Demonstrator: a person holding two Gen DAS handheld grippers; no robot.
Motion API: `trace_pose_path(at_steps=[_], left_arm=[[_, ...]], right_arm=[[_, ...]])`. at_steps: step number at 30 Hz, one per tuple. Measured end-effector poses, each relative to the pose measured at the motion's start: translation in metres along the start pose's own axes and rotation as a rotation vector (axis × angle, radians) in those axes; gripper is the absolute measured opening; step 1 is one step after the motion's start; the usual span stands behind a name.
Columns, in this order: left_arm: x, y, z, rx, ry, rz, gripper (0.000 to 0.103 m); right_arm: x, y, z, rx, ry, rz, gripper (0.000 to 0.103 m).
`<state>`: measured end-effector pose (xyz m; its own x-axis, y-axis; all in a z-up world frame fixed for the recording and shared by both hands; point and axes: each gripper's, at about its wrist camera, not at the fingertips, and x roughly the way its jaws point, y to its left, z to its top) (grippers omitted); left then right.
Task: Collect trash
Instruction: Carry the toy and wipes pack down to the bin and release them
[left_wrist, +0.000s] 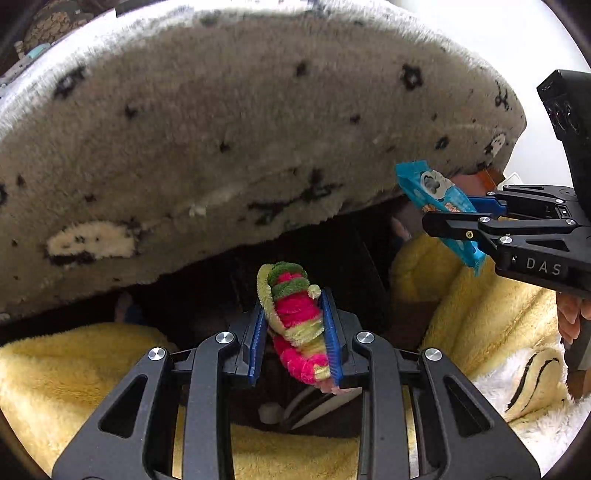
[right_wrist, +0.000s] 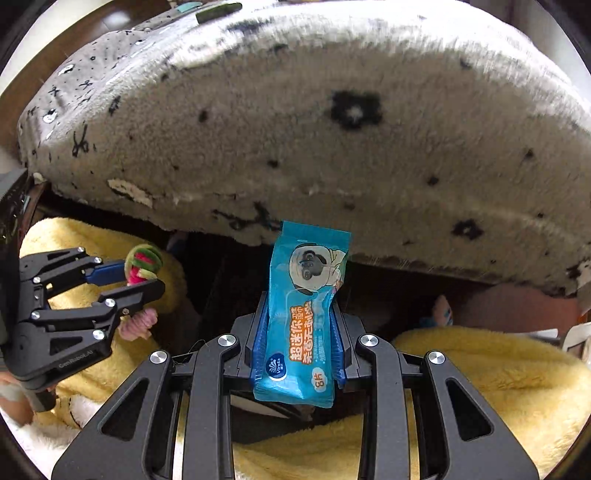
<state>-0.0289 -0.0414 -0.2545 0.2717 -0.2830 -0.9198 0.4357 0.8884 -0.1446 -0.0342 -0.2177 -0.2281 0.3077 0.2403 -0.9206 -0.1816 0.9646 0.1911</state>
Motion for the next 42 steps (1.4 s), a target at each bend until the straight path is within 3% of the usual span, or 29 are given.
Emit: trace_pose_path(at_steps=[14, 27, 30, 33, 36, 39, 42], left_arm=[[0.052, 0.008, 0.001, -0.022, 0.123, -0.014, 0.026], [0.08, 0.018, 0.002, -0.034, 0.203, -0.065, 0.029], [0.077, 0.018, 0.002, -0.033, 0.196, -0.061, 0.036], [0.073, 0.019, 0.003, -0.035, 0.184, -0.056, 0.047], [0.067, 0.019, 0.004, -0.039, 0.167, -0.039, 0.048], [0.057, 0.02, 0.005, -0.04, 0.143, -0.012, 0.056], [0.042, 0.021, 0.008, -0.039, 0.108, 0.022, 0.067]], right_arm=[[0.061, -0.002, 0.0, 0.042, 0.145, 0.029, 0.029], [0.088, -0.01, 0.009, 0.079, 0.199, 0.07, 0.034], [0.087, -0.008, 0.014, 0.079, 0.195, 0.072, 0.036], [0.084, -0.007, 0.018, 0.09, 0.185, 0.073, 0.048], [0.079, -0.007, 0.021, 0.093, 0.169, 0.066, 0.048], [0.07, -0.007, 0.022, 0.089, 0.145, 0.05, 0.049], [0.059, -0.008, 0.023, 0.093, 0.105, 0.015, 0.066]])
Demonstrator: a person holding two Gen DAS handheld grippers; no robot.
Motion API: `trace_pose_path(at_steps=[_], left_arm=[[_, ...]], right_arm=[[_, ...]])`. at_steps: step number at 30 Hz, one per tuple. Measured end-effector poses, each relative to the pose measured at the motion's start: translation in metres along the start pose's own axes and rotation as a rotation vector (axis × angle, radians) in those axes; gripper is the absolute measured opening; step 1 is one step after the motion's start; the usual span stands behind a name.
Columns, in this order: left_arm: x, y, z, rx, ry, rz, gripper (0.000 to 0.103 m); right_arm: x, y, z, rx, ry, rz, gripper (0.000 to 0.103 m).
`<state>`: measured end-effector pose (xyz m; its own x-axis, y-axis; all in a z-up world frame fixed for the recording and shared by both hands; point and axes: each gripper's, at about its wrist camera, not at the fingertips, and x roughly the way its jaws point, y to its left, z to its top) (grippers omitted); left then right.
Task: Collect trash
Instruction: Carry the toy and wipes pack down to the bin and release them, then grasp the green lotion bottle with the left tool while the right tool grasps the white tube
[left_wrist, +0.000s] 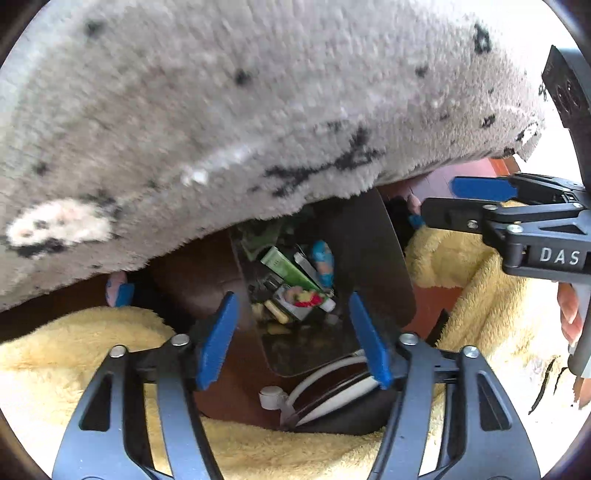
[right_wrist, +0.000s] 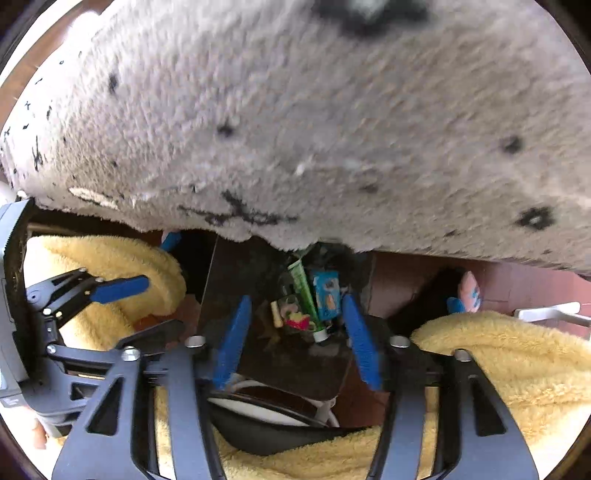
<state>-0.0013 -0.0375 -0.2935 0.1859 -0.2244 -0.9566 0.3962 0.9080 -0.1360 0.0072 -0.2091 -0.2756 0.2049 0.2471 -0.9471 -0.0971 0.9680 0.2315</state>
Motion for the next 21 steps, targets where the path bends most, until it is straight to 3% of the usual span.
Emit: trace_pose_path(at_steps=[2, 4, 9, 21], left_arm=[[-0.012, 0.001, 0.001, 0.0, -0.032, 0.021, 0.076], [-0.023, 0.001, 0.002, -0.004, -0.064, 0.036, 0.084], [-0.055, 0.003, 0.01, 0.005, -0.145, 0.071, 0.094], [-0.135, 0.017, 0.049, 0.004, -0.371, 0.156, 0.095]], right_arm=[[-0.01, -0.001, 0.002, 0.006, -0.033, -0.031, 0.082], [-0.02, -0.003, 0.002, 0.014, -0.061, -0.049, 0.088], [-0.042, -0.008, 0.003, 0.032, -0.112, -0.057, 0.091], [-0.128, -0.02, 0.036, 0.001, -0.357, -0.094, 0.091]])
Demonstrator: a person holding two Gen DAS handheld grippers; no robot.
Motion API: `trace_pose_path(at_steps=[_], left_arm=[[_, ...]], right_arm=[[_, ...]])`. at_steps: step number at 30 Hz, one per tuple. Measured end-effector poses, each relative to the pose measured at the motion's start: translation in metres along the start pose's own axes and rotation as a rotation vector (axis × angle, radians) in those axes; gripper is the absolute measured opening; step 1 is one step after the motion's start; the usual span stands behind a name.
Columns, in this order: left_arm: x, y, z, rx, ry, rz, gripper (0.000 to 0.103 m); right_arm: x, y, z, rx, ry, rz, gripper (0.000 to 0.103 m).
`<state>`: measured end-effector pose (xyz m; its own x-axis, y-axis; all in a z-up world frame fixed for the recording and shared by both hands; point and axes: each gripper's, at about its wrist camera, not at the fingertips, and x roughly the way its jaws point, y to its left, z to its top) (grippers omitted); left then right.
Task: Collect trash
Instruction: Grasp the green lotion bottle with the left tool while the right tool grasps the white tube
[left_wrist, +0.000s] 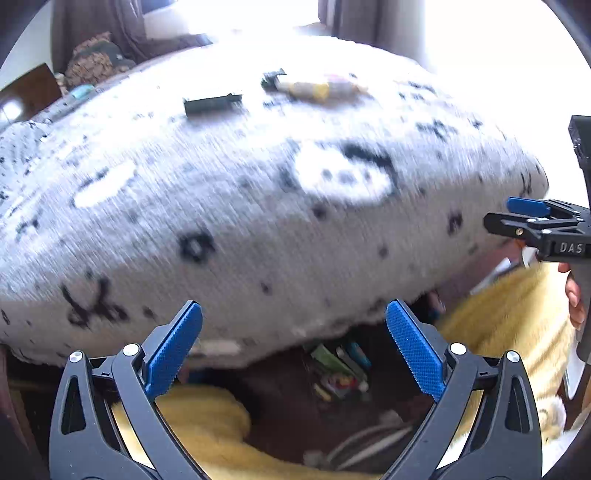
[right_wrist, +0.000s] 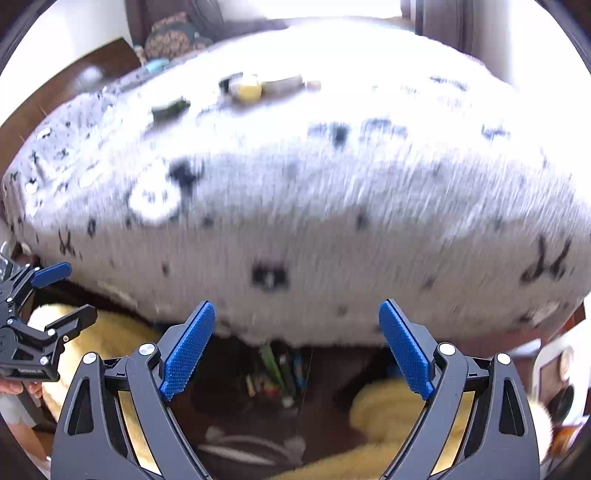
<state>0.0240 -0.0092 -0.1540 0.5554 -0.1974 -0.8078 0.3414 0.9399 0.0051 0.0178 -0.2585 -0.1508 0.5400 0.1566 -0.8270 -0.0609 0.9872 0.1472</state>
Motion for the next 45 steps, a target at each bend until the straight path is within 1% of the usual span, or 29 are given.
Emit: trace_pose_path(at_steps=[2, 5, 11, 16, 18, 20, 22, 24, 27, 29, 30, 32, 36, 38, 41, 43, 45], left_arm=[[-0.002, 0.006, 0.013, -0.007, -0.021, 0.017, 0.095], [0.001, 0.017, 0.033, -0.014, -0.035, 0.047, 0.095], [0.024, 0.037, 0.067, -0.014, -0.034, 0.078, 0.095], [0.048, 0.057, 0.09, -0.048, -0.025, 0.085, 0.095], [0.058, 0.064, 0.101, -0.057, -0.024, 0.081, 0.095], [0.069, 0.07, 0.116, -0.053, -0.034, 0.103, 0.095], [0.079, 0.076, 0.131, -0.055, -0.041, 0.128, 0.095], [0.089, 0.082, 0.147, -0.056, -0.043, 0.117, 0.095], [0.103, 0.085, 0.166, -0.035, -0.053, 0.111, 0.095], [0.113, 0.086, 0.177, -0.026, -0.05, 0.114, 0.095], [0.118, 0.087, 0.182, -0.027, -0.046, 0.115, 0.095], [0.127, 0.09, 0.189, -0.03, -0.042, 0.11, 0.095], [0.14, 0.09, 0.2, -0.021, -0.04, 0.09, 0.095], [0.146, 0.09, 0.204, -0.012, -0.037, 0.094, 0.095], [0.154, 0.093, 0.211, -0.011, -0.036, 0.091, 0.095], [0.157, 0.096, 0.215, -0.02, -0.04, 0.072, 0.094], [0.161, 0.098, 0.219, -0.022, -0.035, 0.063, 0.084]], right_arm=[[-0.003, -0.003, 0.016, 0.0, -0.034, -0.009, 0.091], [-0.003, -0.003, 0.037, -0.009, -0.061, -0.025, 0.091], [0.006, -0.009, 0.079, -0.007, -0.069, -0.046, 0.091], [0.037, -0.011, 0.114, -0.017, -0.064, -0.062, 0.09], [0.048, -0.013, 0.126, -0.02, -0.063, -0.053, 0.085], [0.06, -0.012, 0.137, -0.019, -0.059, -0.047, 0.077], [0.072, -0.01, 0.151, -0.027, -0.053, -0.052, 0.073], [0.081, -0.009, 0.164, -0.036, -0.057, -0.058, 0.072], [0.094, -0.012, 0.18, -0.047, -0.056, -0.073, 0.067], [0.103, -0.013, 0.19, -0.05, -0.047, -0.075, 0.06], [0.106, -0.014, 0.194, -0.051, -0.043, -0.076, 0.059], [0.114, -0.015, 0.202, -0.056, -0.037, -0.081, 0.055], [0.13, -0.014, 0.217, -0.079, -0.035, -0.1, 0.052], [0.136, -0.012, 0.222, -0.093, -0.033, -0.113, 0.047], [0.144, -0.012, 0.231, -0.102, -0.034, -0.117, 0.044], [0.148, -0.012, 0.237, -0.103, -0.035, -0.113, 0.044], [0.152, -0.013, 0.241, -0.105, -0.036, -0.111, 0.043]])
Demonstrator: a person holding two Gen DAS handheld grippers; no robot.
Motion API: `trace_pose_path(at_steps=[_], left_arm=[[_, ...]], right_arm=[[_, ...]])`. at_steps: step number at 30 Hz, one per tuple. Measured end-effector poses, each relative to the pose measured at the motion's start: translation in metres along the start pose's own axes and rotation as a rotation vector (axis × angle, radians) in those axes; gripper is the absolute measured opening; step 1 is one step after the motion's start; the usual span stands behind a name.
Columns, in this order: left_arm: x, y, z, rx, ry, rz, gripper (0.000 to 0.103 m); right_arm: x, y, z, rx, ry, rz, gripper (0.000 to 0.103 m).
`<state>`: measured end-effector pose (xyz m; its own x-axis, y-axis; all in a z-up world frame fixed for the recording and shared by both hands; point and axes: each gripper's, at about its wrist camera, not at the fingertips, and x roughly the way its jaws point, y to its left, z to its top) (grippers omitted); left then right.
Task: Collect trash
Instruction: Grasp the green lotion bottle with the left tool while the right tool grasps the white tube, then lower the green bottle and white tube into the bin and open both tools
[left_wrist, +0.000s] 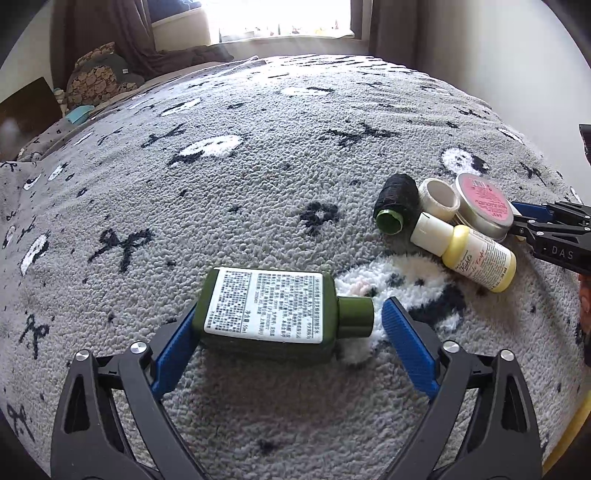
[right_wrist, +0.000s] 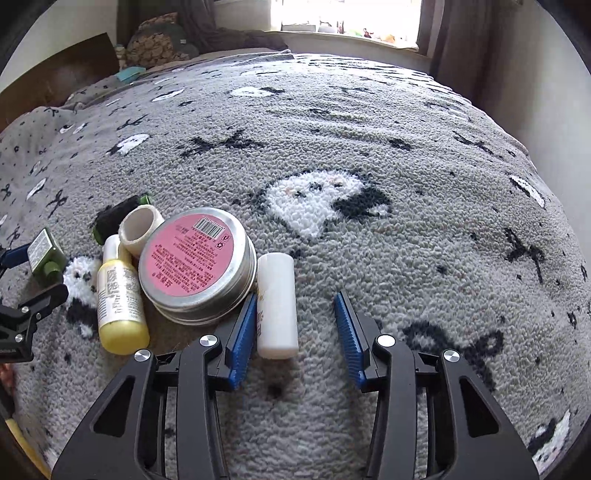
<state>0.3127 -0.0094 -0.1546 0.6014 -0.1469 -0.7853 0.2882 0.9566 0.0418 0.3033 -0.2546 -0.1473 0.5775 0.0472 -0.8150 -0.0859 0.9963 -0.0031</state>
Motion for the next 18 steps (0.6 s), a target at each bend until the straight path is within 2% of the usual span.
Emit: trace_pose_path(at_steps=[3, 6, 7, 12, 18], left_arm=[[0.004, 0.002, 0.004, 0.001, 0.002, -0.011, 0.082], [0.004, 0.002, 0.005, 0.009, 0.002, -0.02, 0.082], [0.003, 0.001, 0.005, 0.014, 0.002, -0.02, 0.082], [-0.008, -0.003, -0.003, 0.03, -0.003, -0.02, 0.082], [-0.043, -0.019, -0.023, 0.023, -0.019, -0.032, 0.082]], right_arm=[[0.006, 0.0, 0.005, -0.001, 0.004, 0.004, 0.038], [0.005, 0.0, 0.006, -0.007, 0.001, 0.001, 0.023], [0.004, 0.001, 0.006, -0.009, -0.001, 0.002, 0.021], [-0.006, 0.002, -0.002, -0.018, 0.004, 0.002, 0.021], [-0.035, 0.004, -0.028, -0.018, -0.005, 0.002, 0.021]])
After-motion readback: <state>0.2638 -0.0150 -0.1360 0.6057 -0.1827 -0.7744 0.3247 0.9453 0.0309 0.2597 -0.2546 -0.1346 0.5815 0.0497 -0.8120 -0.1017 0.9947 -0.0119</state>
